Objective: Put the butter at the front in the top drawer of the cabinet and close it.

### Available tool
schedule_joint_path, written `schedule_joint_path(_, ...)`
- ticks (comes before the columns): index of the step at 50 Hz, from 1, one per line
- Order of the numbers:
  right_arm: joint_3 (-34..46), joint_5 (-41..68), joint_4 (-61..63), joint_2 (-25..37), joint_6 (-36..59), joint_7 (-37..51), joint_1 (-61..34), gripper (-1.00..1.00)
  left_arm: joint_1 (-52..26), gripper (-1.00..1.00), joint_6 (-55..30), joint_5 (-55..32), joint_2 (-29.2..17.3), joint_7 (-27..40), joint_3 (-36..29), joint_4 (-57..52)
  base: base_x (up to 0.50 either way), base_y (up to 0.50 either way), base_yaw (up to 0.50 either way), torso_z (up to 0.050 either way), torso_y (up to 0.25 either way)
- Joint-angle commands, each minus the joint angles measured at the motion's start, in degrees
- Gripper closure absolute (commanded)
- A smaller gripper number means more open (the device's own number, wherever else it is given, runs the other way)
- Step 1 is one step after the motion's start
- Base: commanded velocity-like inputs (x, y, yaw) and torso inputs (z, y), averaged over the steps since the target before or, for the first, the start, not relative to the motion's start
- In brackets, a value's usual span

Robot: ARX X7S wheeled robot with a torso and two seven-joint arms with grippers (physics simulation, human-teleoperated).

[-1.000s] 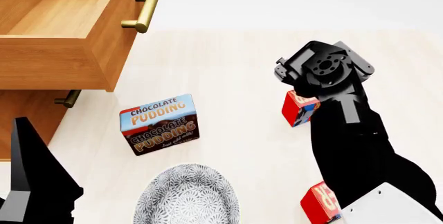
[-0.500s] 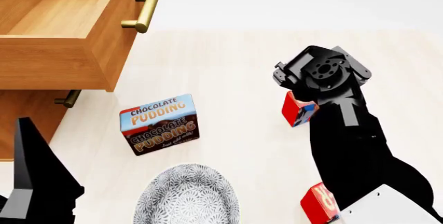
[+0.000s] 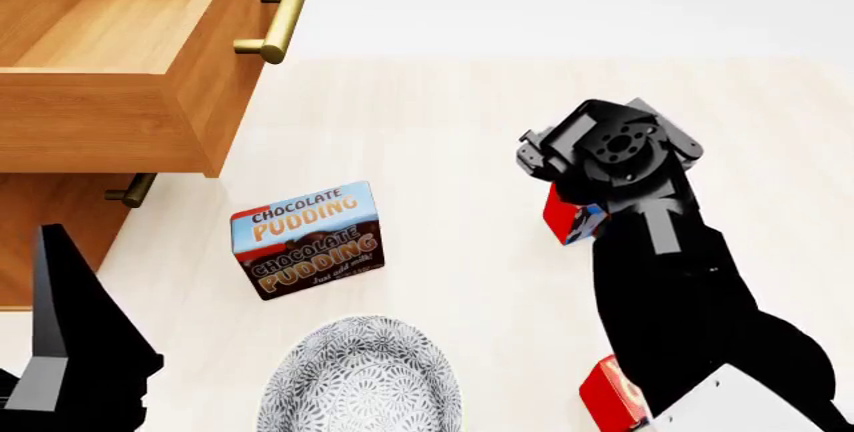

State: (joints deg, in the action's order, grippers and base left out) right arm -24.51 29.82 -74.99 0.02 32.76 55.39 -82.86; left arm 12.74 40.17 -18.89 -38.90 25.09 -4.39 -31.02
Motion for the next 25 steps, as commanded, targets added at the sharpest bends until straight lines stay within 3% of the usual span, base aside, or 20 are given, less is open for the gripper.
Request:
schedule_joint_path(1, 2.2, 2.0, 0.0, 0.0, 0.6, -0.5, 0.6, -1.00, -0.1, -1.00, 0.3, -0.2, 0.3, -0.3, -0.1, 0.7, 0.00, 0.00, 0.00, 0.000, 0.000)
schedule_joint_path(14, 0.5, -0.1, 0.0, 0.0, 1.0, -1.6, 0.9, -1.00, -0.4, -1.00, -0.5, 0.3, 0.6, -0.5, -0.5, 0.9, 0.00, 0.00, 0.00, 0.000, 0.000)
schedule_joint_path(15, 0.6, -0.1, 0.0, 0.0, 0.7, -1.7, 1.0, 1.00, -0.4, -1.00, -0.5, 0.3, 0.6, -0.5, -0.5, 0.9, 0.00, 0.00, 0.00, 0.000, 0.000)
schedule_joint_path(25, 0.0, -1.2, 0.0, 0.0, -0.1, -2.4, 1.1, 1.00, -1.0, -1.00, -1.0, 0.5, 1.0, -0.8, -1.3, 1.4, 0.00, 0.00, 0.00, 0.000, 0.000)
